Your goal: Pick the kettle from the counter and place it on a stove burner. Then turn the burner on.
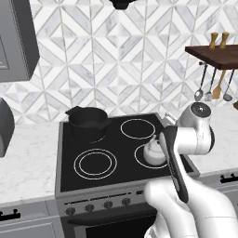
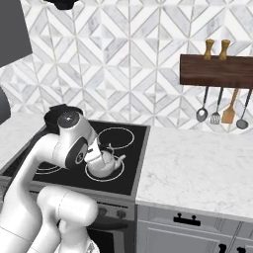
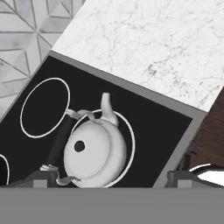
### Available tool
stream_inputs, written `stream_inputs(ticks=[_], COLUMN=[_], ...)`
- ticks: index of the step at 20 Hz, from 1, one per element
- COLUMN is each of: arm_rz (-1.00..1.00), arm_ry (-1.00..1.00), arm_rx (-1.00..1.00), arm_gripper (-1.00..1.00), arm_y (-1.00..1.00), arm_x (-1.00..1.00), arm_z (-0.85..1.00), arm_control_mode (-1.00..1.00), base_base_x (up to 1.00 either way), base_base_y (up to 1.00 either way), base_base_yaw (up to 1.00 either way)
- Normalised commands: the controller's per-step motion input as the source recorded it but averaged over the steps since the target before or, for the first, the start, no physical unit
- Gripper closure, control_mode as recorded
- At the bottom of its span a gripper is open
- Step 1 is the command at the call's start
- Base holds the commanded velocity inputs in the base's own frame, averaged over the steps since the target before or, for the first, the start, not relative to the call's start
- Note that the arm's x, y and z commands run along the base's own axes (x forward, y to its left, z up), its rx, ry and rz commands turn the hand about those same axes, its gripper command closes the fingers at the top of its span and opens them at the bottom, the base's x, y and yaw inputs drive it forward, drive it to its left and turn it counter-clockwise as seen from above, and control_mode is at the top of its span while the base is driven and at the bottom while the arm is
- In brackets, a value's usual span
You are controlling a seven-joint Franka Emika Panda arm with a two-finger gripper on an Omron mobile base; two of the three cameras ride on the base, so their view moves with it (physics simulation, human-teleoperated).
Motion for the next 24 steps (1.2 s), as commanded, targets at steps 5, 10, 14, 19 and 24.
stream_inputs(ticks=[5,10,14,19,24], arm_rz=[0.00,0.00,0.00,0.00,0.02], arm_ry=[0.00,0.00,0.00,0.00,0.00], arm_rx=[0.00,0.00,0.00,0.00,-0.01], arm_gripper=[-1.00,-1.00,-1.00,-1.00,-1.00], arm_y=[0.00,0.00,0.00,0.00,0.19], arm_x=[0.00,0.00,0.00,0.00,-0.14], arm_z=[0.00,0.00,0.00,0.00,-0.02], arm_control_mode=[1.00,1.00,1.00,-1.00,-1.00], base_base_x=[0.00,0.00,0.00,0.00,0.00], base_base_y=[-0.44,-0.44,-0.24,0.00,0.00], base_base_yaw=[0.00,0.00,0.00,0.00,0.00])
